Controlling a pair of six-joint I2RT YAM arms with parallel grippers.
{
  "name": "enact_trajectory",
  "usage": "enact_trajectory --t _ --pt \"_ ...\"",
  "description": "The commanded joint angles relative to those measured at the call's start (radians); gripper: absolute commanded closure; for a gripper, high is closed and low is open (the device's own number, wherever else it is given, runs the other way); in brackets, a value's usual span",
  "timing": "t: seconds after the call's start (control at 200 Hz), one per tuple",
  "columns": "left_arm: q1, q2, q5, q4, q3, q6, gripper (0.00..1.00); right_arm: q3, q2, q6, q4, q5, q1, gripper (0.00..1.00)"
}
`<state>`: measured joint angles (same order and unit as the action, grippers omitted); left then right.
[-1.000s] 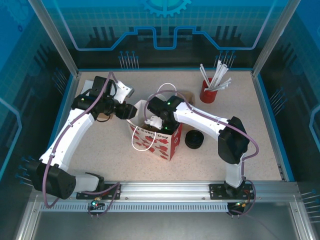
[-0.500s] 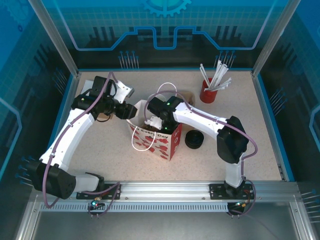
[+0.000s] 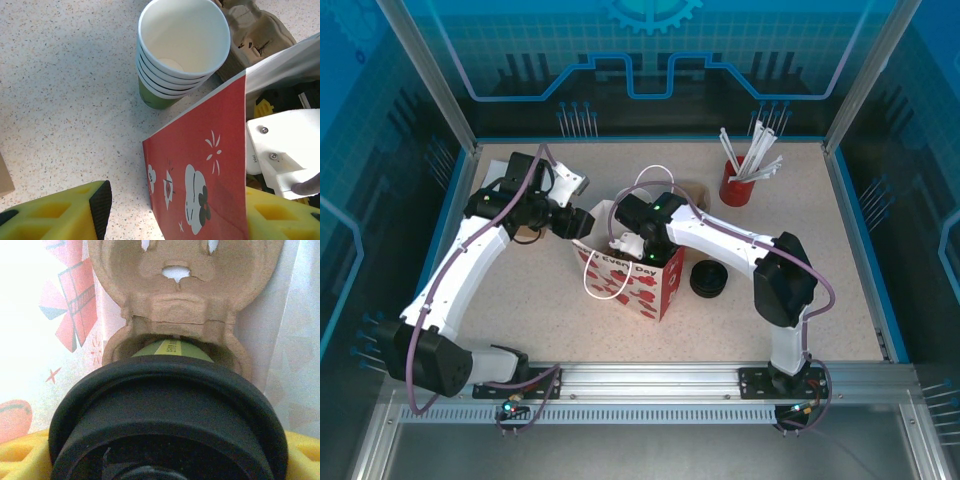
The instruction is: Pack the takeout coffee
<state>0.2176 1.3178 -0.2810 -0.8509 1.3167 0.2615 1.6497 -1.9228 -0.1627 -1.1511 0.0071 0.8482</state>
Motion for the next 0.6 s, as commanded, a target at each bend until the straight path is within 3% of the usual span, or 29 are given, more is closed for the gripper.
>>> enact_trajectory --t 0.0,0.26,0.595 --pt "-0.009 0.014 0.007 -0.025 0.003 -0.006 0.41 -0.031 -0.043 -0.01 -0.023 -0.024 -0.012 0.18" --pt "-0.008 0.014 0.001 -0.026 0.001 -0.007 0.41 -0.027 -0.039 -0.002 -0.021 -0.025 -0.017 0.17" --pt "-0.008 -0.003 -0.041 -0.028 -0.003 -0.024 0.56 0.043 0.001 0.065 -0.027 -0.04 -0.029 0.05"
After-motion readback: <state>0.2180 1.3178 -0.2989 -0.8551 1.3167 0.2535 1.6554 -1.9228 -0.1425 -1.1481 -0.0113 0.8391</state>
